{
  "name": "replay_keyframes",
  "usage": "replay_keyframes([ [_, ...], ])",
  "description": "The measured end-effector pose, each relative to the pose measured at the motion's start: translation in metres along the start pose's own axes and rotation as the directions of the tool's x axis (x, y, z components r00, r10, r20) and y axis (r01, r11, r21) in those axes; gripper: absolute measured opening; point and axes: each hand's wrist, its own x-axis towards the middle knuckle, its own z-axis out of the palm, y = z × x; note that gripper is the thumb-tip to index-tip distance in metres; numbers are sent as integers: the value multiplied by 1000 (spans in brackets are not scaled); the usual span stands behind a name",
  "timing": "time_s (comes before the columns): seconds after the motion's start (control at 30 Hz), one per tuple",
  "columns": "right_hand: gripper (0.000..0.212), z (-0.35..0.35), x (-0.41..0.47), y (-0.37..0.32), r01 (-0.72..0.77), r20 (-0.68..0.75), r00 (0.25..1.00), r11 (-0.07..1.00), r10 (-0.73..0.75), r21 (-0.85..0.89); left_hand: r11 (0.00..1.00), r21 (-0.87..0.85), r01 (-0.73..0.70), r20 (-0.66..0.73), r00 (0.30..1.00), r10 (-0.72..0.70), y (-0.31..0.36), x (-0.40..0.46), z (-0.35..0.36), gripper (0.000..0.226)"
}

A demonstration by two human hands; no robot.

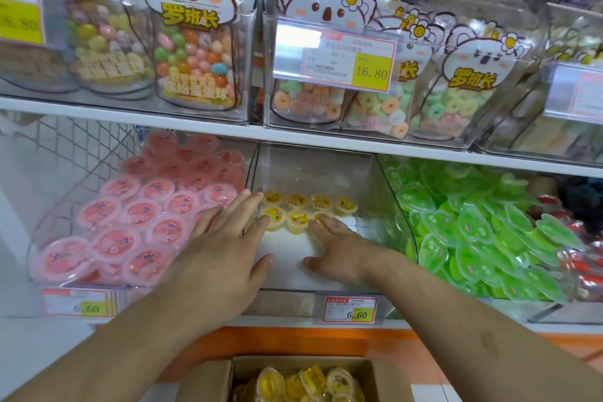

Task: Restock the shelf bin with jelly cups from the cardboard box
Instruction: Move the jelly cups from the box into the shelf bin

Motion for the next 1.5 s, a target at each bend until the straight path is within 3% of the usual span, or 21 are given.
replay_keyframes([
  [0.17, 86, 0, -6, 5, 19, -36, 999, 999, -18, 30, 1000, -2, 10, 9, 1000, -10, 2, -1, -3, 76],
  [0.37, 75, -5, -52, -2, 116, -199, 975, 991, -101, 67, 991, -126, -33, -29, 999, 30, 20, -18, -19, 73],
  [0.5, 53, 8, -119, -10, 334, -494, 832, 939, -253, 81, 968, -229, -101, -66, 994, 88, 45, -48, -22, 66],
  [0.57, 40, 29, -152, -10, 395, -540, 795, 911, -276, 117, 948, -294, -125, -80, 991, 106, 59, -64, -17, 57],
  [0.67, 28, 78, -176, 0, 346, -405, 876, 927, -263, 146, 921, -379, -92, 60, 990, 124, 75, -88, 10, 41],
  [0.73, 30, 112, -174, 12, 210, -221, 960, 964, -171, 164, 928, -370, -40, 213, 969, 126, 81, -103, 38, 40],
  [0.8, 52, 142, -167, 25, 72, -39, 997, 990, -68, 124, 946, -323, 5, 342, 933, 112, 82, -116, 70, 43],
  [0.9, 80, 175, -150, 38, -48, 103, 994, 983, 30, 176, 953, -290, 86, 464, 884, 61, 77, -125, 115, 55],
  [1.17, 111, 230, -95, 42, -210, 183, 968, 952, 171, 221, 847, -315, 428, 660, 740, -129, 67, -115, 196, 87],
  [1.27, 107, 240, -80, 45, -242, 128, 966, 959, 225, 146, 806, -363, 468, 638, 755, -151, 66, -112, 209, 85],
  [1.4, 102, 247, -74, 51, -179, 120, 979, 975, 164, 130, 756, -427, 496, 607, 777, -167, 64, -109, 211, 79],
  [1.5, 90, 242, -73, 52, -120, 111, 988, 987, 108, 105, 750, -455, 480, 611, 781, -129, 65, -108, 209, 63],
])
